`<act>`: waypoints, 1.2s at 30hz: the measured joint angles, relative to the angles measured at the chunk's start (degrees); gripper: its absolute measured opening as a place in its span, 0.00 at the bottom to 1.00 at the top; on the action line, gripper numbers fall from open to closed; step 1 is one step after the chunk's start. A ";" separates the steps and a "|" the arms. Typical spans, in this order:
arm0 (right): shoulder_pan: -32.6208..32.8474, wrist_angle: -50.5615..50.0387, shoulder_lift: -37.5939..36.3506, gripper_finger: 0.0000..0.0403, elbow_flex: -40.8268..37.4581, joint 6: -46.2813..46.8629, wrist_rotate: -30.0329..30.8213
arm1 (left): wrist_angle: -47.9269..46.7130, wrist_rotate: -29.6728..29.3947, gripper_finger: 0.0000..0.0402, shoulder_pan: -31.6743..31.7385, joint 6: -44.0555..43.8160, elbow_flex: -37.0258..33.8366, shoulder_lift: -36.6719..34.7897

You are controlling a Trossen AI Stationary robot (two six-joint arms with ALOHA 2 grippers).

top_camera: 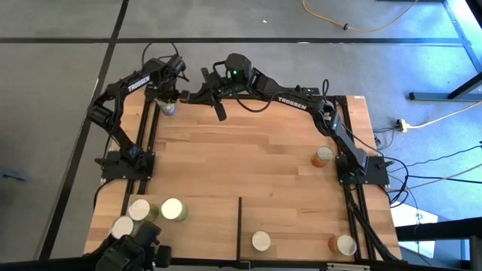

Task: Pick and place cans onto a shelf
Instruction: Put the canned peas on the shelf

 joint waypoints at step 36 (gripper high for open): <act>-0.34 0.79 0.00 0.02 0.00 0.58 0.00 | 0.79 0.00 0.15 0.55 -1.59 0.02 -0.02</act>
